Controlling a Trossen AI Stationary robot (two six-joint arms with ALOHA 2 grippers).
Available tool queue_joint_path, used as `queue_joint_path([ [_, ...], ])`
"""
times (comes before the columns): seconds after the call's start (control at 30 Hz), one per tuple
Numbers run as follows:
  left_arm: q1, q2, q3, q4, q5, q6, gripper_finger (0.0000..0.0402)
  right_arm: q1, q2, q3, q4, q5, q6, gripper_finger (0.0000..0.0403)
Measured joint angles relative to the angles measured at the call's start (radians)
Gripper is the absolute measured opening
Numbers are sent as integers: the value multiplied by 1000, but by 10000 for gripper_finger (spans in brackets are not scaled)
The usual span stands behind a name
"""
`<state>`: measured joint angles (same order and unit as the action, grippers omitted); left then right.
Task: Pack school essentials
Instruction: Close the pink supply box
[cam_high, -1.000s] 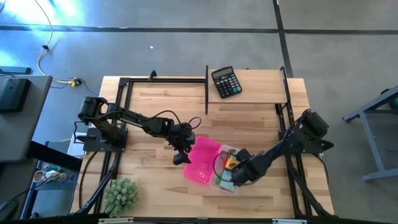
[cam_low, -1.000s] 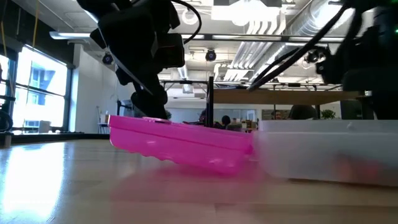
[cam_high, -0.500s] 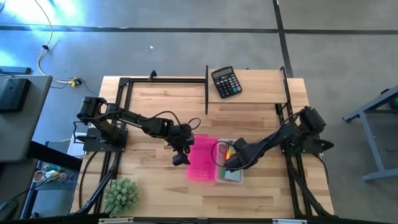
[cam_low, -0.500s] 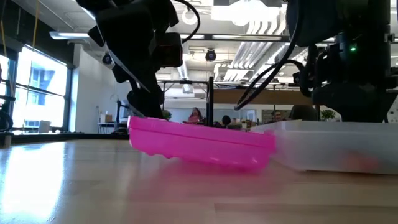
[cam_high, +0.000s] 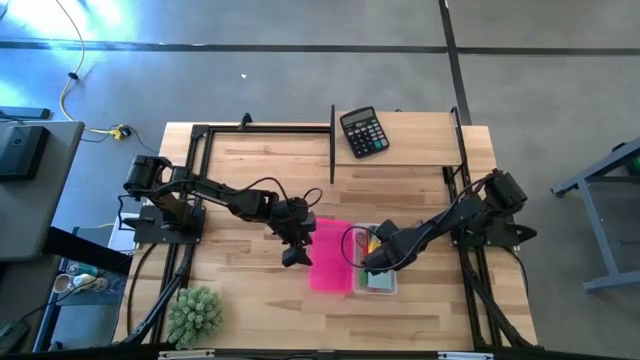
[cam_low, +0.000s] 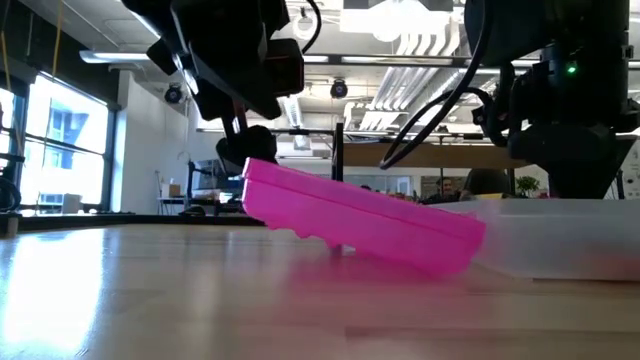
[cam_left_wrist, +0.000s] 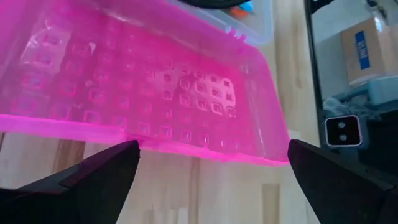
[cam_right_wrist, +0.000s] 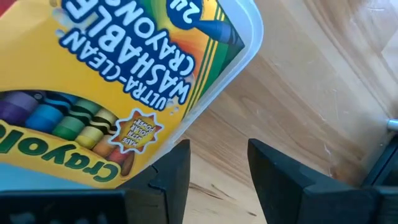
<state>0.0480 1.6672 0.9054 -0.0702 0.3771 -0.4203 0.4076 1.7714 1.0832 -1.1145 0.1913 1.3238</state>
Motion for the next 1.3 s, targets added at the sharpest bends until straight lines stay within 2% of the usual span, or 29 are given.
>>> queue_joint_path([
  [0.33,-27,-21,3,70,5,-22,400,0,0,0,-15,2,7,153],
  [0.53,-44,-81,5,98,-10,-16,400,0,0,2,-3,11,11,153],
  [0.87,-43,-82,4,111,-67,-21,400,1,-1,3,25,10,6,153],
  [1.3,-43,-81,4,252,-71,-19,400,1,-2,3,65,18,21,153],
])
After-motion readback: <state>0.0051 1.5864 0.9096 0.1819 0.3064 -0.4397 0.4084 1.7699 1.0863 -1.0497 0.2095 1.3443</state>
